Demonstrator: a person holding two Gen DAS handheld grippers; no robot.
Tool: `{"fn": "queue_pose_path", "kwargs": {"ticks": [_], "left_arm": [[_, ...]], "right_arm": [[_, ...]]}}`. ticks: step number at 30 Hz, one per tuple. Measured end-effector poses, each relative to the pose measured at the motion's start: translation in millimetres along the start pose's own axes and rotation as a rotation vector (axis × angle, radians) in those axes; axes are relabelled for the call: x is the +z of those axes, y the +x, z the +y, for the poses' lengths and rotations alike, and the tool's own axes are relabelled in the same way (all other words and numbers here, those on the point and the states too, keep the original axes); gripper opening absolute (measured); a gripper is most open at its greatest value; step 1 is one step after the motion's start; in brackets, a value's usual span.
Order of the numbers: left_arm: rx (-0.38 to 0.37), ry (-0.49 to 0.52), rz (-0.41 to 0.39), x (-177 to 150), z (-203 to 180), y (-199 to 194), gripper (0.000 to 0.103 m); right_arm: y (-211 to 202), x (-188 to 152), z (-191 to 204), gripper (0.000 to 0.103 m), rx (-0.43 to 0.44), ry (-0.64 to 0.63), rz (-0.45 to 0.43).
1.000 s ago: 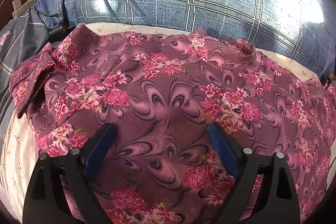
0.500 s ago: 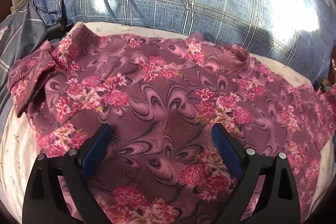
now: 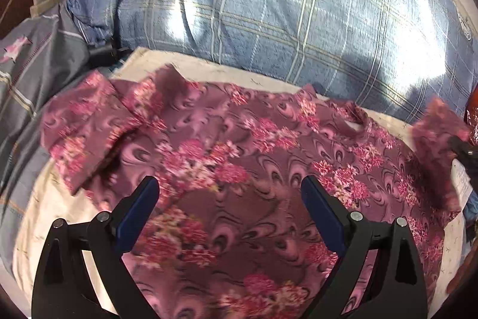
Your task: Fold small clothes
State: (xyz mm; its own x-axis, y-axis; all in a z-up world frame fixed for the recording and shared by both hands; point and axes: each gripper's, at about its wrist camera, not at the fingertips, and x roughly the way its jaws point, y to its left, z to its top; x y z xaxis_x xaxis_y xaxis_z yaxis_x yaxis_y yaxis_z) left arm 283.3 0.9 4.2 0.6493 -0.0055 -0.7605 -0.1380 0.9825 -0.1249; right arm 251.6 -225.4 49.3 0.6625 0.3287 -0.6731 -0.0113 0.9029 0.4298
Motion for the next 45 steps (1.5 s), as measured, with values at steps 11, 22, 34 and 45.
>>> {"fn": "queue_pose_path", "kwargs": {"ticks": [11, 22, 34, 45], "left_arm": [[0.176, -0.141, -0.118, 21, 55, -25, 0.096], [-0.035, -0.081, 0.081, 11, 29, 3, 0.096], [-0.287, -0.257, 0.349, 19, -33, 60, 0.094], [-0.244, -0.336, 0.125, 34, 16, -13, 0.004]], "right_arm": [[71, -70, 122, 0.015, 0.170, -0.100, 0.214], [16, -113, 63, 0.043, 0.161, -0.045, 0.321], [-66, -116, -56, 0.043, 0.092, 0.192, 0.210], [-83, -114, -112, 0.048, 0.142, 0.385, 0.132]]}}
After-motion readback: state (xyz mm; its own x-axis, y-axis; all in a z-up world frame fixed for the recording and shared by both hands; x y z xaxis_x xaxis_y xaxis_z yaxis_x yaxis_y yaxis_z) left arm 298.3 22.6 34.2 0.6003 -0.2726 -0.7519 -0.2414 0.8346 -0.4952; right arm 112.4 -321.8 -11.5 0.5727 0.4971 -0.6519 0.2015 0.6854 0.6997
